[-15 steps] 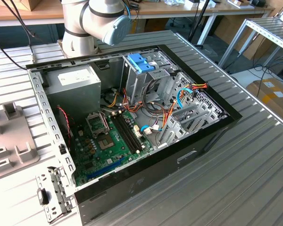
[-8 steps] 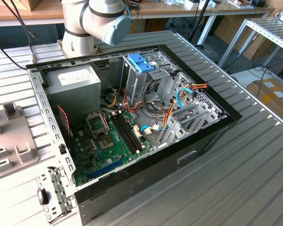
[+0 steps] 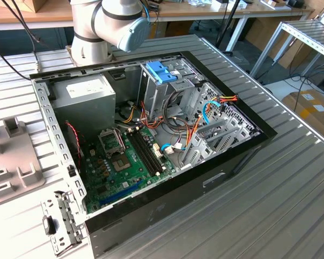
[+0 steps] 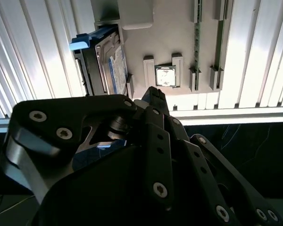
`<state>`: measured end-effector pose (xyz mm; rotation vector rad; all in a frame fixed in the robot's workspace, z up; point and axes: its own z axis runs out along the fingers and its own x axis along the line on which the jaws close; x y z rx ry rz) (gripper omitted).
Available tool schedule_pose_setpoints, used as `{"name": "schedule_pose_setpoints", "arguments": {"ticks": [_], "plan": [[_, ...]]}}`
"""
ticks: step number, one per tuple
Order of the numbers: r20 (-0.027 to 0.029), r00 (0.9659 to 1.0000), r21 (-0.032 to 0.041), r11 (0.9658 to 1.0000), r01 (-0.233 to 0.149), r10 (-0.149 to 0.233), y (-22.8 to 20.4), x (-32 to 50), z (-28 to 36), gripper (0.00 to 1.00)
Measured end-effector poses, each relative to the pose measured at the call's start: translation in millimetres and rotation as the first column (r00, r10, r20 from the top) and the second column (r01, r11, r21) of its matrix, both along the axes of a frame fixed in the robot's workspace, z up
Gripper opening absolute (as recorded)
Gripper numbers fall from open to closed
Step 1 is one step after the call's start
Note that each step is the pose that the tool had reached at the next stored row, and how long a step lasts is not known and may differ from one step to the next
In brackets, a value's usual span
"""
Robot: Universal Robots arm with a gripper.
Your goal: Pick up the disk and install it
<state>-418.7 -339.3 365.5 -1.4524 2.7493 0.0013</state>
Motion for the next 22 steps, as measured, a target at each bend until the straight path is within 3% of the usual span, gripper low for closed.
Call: {"name": "schedule_pose_setpoints", "arguments": {"ticks": [7, 13, 22], "plan": [[0.0, 0.999, 0.0, 0.999, -0.045, 0.045, 0.0, 0.0, 0.0, 0.11], [0.0, 0.9958, 0.0, 0.9958, -0.092, 0.092, 0.0, 0.0, 0.0, 0.11], [0.0, 0.9851, 0.0, 0.9851, -0.172, 0.172, 0.0, 0.0, 0.0, 0.11]]}}
